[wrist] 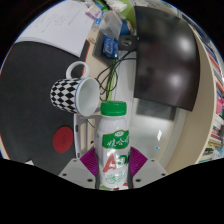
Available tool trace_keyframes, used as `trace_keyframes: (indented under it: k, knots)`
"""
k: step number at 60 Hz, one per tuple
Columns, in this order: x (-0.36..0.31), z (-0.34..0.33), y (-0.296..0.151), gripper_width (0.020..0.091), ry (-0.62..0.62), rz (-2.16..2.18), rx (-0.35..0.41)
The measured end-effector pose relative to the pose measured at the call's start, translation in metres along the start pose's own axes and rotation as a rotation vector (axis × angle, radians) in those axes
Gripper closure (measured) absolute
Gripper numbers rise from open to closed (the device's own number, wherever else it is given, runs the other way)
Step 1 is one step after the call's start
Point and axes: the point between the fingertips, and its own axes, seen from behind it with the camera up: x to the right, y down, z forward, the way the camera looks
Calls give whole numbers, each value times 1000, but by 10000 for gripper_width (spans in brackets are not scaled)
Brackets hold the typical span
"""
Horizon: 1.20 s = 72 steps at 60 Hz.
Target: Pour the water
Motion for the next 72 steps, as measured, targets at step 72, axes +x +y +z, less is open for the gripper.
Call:
trace_keyframes:
  k: [72]
  knots:
    - [-26,13,2,716,-234,1599,257]
